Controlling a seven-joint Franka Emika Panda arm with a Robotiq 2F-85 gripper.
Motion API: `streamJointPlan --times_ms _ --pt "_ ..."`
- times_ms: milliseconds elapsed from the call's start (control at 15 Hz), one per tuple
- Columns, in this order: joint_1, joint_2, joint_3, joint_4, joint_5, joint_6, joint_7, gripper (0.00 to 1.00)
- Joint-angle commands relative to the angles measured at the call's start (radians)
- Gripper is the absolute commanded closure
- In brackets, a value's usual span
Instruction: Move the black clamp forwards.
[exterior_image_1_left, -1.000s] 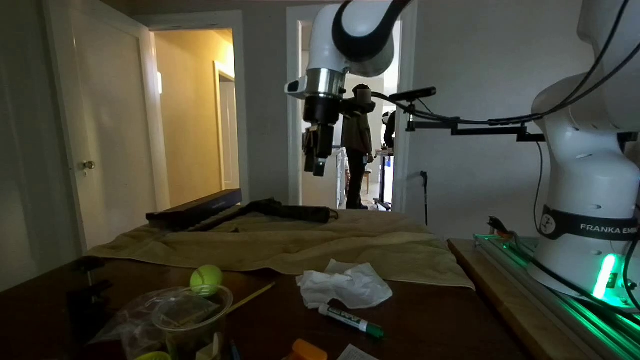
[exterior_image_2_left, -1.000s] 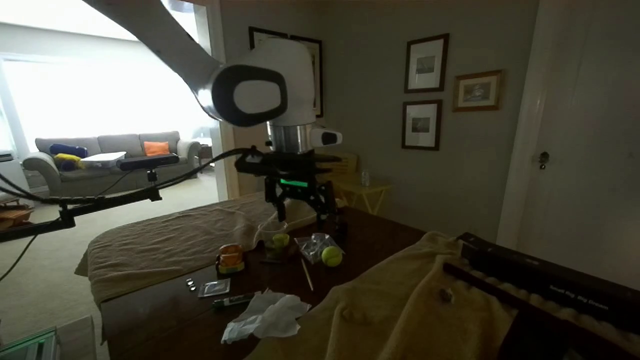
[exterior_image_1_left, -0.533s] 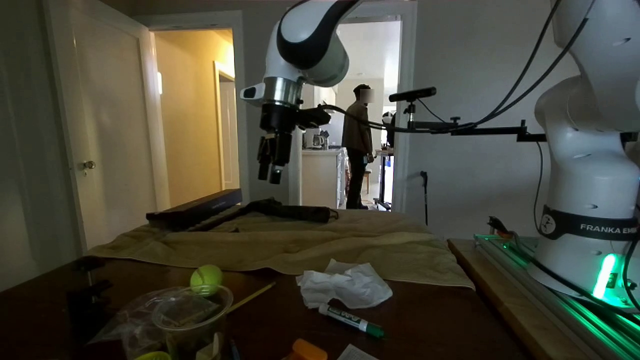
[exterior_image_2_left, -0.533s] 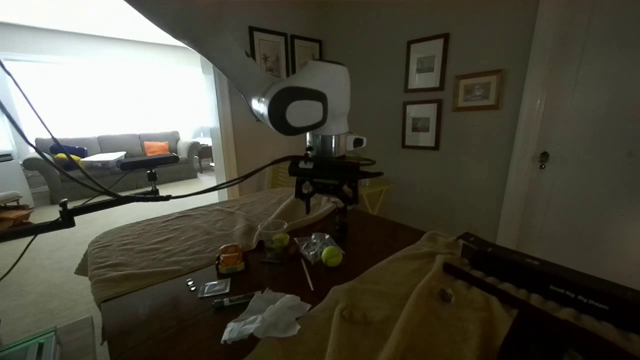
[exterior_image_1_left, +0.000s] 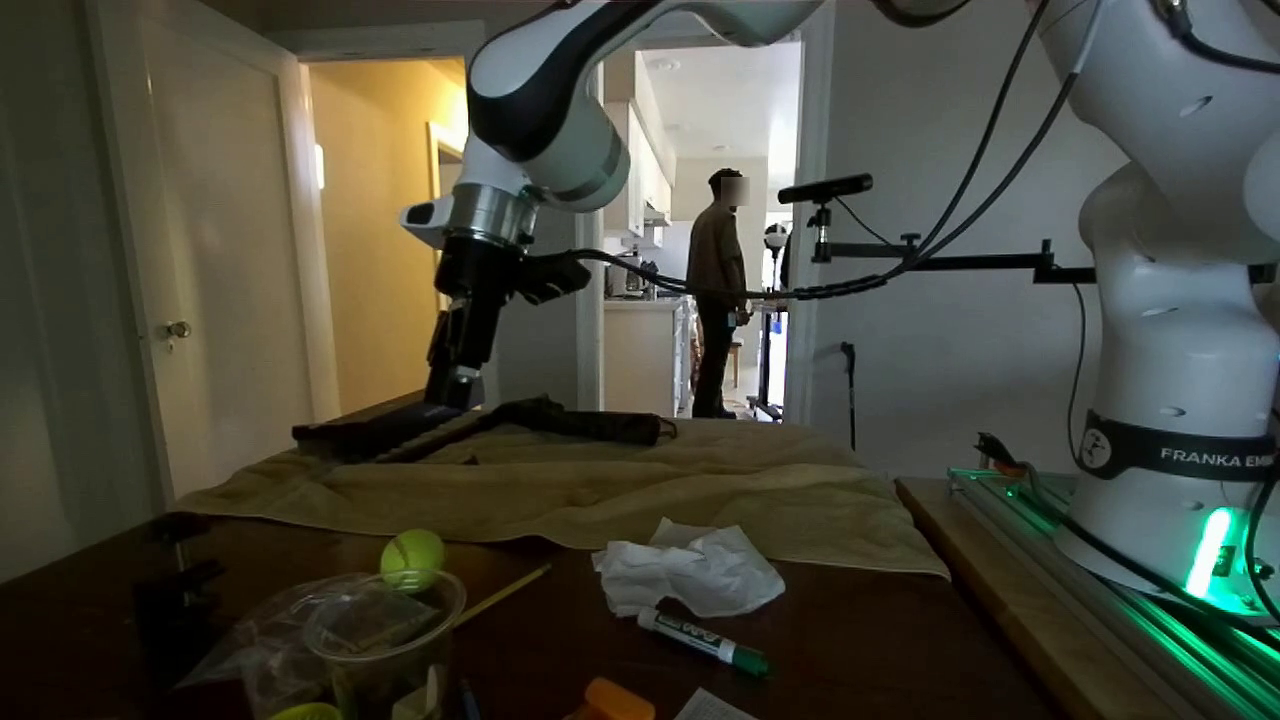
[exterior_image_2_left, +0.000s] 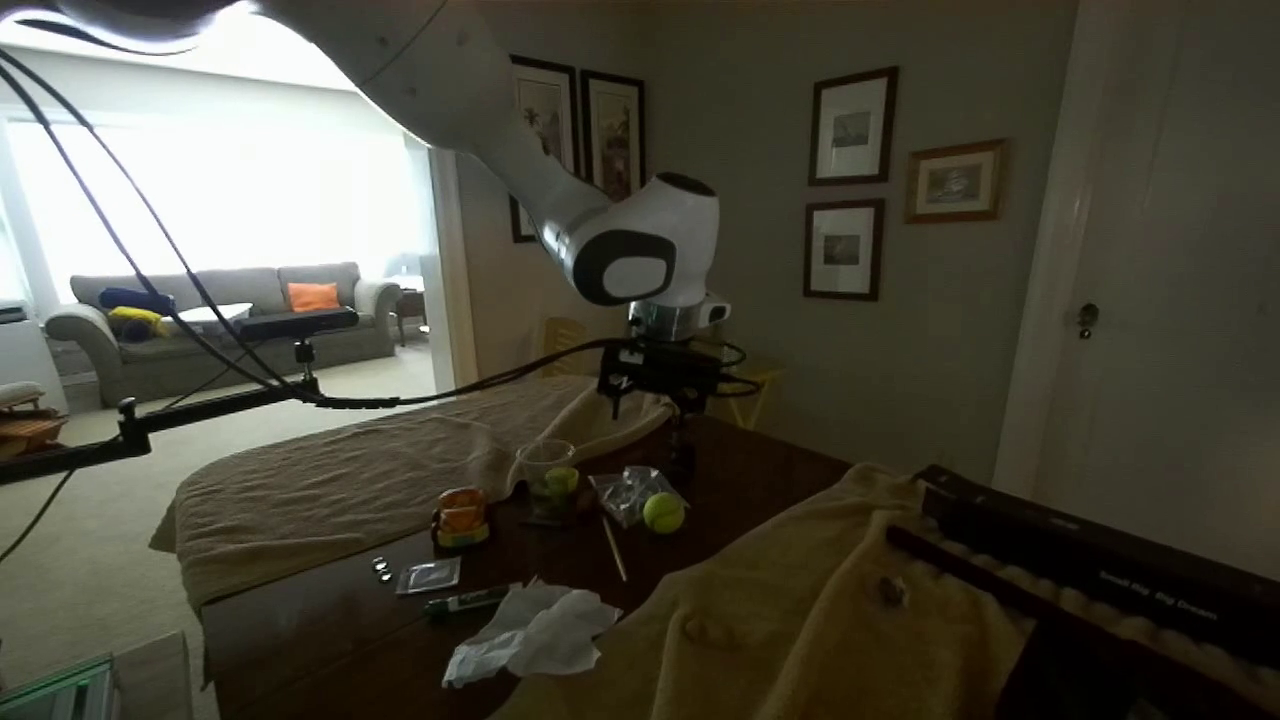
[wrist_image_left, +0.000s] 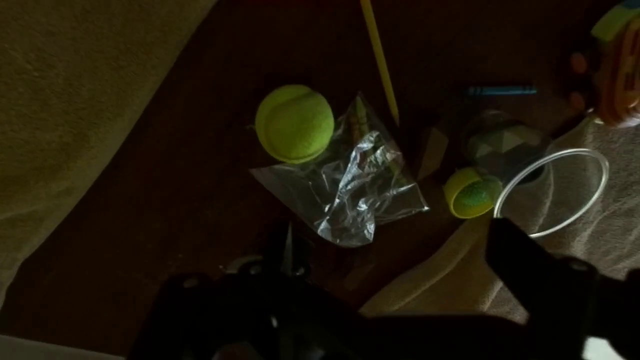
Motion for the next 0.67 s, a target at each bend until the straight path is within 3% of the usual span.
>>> streamJointPlan --times_ms 0,400,467,600 --pt "-0.024 0.09 0.073 0.077 0.041 0.032 -0.084 0.0" --pt "-0.049 0.153 0.161 0.099 0.013 0.186 -0.269 0.0" --pt "-0.029 0.127 0.13 0.068 -0.004 0.15 -0.177 0.0" --pt "-0.035 0.136 0.146 0.073 -0.004 0.177 -0.219 0.0"
